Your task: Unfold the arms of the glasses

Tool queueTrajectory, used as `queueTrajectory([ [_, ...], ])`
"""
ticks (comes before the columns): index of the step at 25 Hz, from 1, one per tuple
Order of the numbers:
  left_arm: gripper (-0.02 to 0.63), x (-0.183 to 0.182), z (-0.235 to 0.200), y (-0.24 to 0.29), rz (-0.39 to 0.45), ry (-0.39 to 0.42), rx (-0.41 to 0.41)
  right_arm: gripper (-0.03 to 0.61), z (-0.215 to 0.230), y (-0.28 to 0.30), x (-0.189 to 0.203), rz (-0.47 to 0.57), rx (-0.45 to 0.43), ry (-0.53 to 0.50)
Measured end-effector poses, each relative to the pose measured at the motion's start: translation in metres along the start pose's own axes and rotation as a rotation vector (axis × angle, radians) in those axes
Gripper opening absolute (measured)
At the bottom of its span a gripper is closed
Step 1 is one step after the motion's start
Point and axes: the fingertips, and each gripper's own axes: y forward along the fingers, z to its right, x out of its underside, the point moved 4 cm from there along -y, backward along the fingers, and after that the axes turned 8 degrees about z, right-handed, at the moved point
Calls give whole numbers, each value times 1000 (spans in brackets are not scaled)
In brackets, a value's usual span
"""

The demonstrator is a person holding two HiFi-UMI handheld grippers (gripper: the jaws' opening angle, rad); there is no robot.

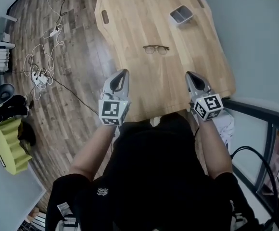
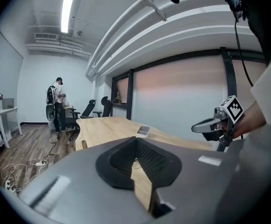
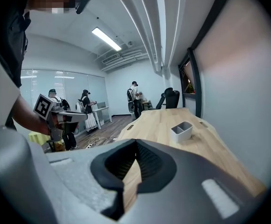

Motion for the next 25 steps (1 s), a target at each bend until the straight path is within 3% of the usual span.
queueTrajectory([
  [7,8,2,-23,47,-3,6,-38,0,19,66,-9,-42,-101,-64],
  [11,8,25,-29,59,-36,15,-97,0,30,121,12,-111,-210,-172],
  [17,8,57,-31,62,-125,-15,-129,0,33,183,43,-192,-339,-210],
  [25,8,78,-56,78,-160,-28,-199,2,28,237,84,-274,-413,-252],
])
